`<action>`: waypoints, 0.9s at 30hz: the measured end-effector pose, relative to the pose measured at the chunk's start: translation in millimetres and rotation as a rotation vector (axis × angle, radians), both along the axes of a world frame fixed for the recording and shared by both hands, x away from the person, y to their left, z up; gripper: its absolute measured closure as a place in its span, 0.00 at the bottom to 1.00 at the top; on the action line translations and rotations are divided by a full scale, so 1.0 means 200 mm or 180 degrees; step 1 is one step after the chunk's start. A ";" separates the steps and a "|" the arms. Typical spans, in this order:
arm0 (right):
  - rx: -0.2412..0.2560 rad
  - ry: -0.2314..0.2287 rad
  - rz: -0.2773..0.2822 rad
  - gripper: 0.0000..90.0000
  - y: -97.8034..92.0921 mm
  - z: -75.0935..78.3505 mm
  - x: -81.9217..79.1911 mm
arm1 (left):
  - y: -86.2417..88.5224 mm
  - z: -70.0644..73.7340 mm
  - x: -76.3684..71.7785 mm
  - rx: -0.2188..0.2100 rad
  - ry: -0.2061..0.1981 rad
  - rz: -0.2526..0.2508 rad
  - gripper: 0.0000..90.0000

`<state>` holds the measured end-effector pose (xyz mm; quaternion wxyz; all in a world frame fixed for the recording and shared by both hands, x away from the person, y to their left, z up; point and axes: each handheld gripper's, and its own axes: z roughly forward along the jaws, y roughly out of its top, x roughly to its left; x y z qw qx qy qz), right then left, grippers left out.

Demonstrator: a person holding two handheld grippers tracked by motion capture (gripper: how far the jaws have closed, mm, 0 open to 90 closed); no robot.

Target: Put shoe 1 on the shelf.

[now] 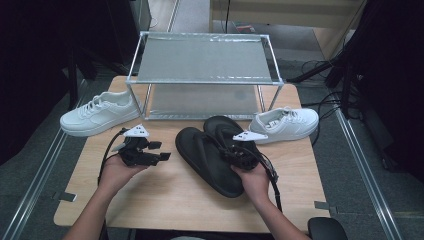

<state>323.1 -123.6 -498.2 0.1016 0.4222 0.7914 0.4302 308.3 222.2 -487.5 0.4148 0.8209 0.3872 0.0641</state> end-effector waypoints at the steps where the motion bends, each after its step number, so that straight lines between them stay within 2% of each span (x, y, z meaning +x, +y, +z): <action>1: 0.0002 0.0007 0.0001 0.84 0.00 0.01 0.01 | 0.00 0.00 -0.01 -0.0012 -0.0004 0.0016 0.42; 4: 0.0060 0.0034 0.0025 0.84 0.01 0.02 0.03 | 0.01 -0.01 -0.02 -0.0011 0.0007 0.0027 0.42; 6: 0.0008 0.0012 0.0064 0.84 0.02 0.03 0.05 | 0.01 -0.01 -0.03 0.0010 0.0004 0.0018 0.42; 10: -0.0083 -0.0135 0.0048 0.84 0.06 0.07 0.11 | 0.01 -0.01 -0.04 0.0024 -0.0006 0.0013 0.42; 12: -0.0075 -0.0144 0.0028 0.84 0.07 0.08 0.15 | 0.00 -0.01 -0.05 0.0002 -0.0009 0.0016 0.42; 22: 0.0041 -0.0037 -0.0268 0.84 0.15 0.07 0.41 | -0.03 -0.01 -0.06 0.0017 -0.0008 -0.0061 0.42; 27: 0.0005 -0.0043 -0.0391 0.83 0.21 0.06 0.51 | -0.03 -0.01 -0.06 -0.0003 -0.0009 -0.0069 0.41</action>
